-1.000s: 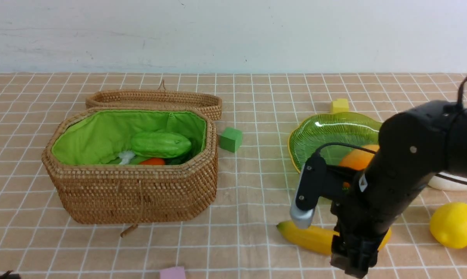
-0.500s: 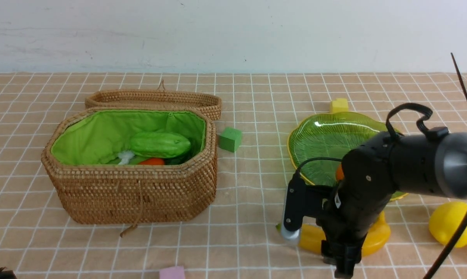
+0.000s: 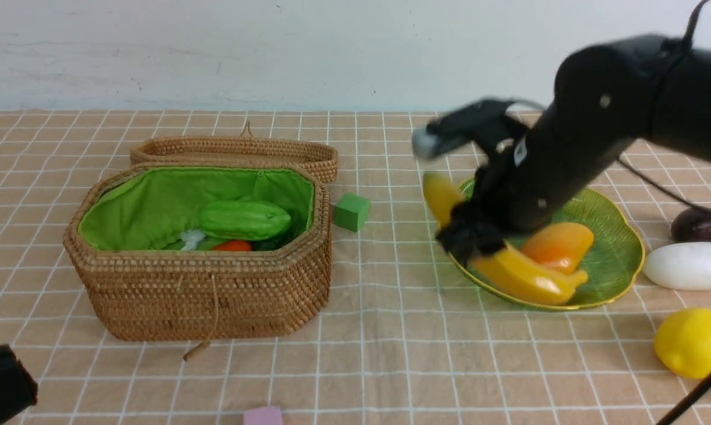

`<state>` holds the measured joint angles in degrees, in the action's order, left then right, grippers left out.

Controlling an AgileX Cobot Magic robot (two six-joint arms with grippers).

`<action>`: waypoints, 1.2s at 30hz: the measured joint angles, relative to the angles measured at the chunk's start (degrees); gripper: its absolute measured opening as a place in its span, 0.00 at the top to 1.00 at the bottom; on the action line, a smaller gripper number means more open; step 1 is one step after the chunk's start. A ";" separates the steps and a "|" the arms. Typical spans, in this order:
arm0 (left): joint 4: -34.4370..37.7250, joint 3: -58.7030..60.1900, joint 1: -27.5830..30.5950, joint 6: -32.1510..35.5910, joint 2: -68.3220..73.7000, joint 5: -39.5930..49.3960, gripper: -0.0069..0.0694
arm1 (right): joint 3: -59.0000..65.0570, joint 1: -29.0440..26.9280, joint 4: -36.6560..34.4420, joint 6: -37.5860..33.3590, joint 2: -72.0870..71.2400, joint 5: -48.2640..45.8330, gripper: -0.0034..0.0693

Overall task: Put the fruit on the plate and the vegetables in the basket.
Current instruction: Use the right arm to grab a banana and put it into the right plate, then use the right arm to grab a lemon and put it into the right plate

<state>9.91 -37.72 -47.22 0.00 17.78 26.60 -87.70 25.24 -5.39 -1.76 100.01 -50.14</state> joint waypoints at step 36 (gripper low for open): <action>3.28 0.00 0.00 1.64 0.84 1.13 0.93 | -18.13 -18.92 -10.66 9.79 10.47 -11.00 0.41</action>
<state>13.19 -37.72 -47.22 1.64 18.62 27.72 -105.83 6.33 -16.05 8.03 110.47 -61.14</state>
